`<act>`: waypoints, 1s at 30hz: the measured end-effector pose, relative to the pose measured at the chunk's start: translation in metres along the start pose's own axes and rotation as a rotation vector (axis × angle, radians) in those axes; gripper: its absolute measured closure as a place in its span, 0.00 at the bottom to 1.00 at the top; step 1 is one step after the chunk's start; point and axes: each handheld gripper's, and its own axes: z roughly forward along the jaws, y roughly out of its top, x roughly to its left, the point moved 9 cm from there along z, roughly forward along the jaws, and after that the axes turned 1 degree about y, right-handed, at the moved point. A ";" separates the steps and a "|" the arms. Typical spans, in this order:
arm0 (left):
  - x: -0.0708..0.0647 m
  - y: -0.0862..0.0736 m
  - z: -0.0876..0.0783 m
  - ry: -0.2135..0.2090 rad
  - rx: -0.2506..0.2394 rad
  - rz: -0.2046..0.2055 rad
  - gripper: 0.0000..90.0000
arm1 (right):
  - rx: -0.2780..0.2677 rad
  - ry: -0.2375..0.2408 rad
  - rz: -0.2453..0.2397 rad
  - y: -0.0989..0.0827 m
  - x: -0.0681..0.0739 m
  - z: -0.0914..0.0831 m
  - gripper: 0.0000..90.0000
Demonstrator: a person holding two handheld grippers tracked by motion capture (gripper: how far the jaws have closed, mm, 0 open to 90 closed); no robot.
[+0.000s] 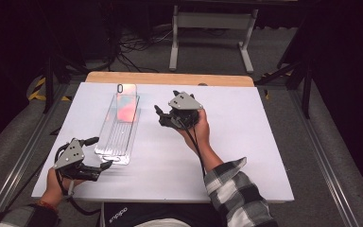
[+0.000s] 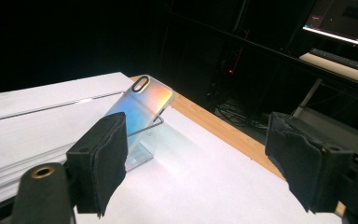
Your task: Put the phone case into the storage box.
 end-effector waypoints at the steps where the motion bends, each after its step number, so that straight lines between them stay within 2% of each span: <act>1: 0.000 0.000 0.000 0.000 -0.001 0.001 0.10 | 0.000 0.002 0.002 0.000 -0.001 -0.001 0.24; 21: -0.001 0.000 0.001 -0.001 0.001 -0.004 0.10 | 0.005 -0.007 0.005 -0.007 -0.012 -0.017 0.22; 30: -0.001 0.000 0.001 0.003 -0.003 -0.002 0.10 | 0.004 0.000 -0.017 -0.011 -0.017 -0.027 0.21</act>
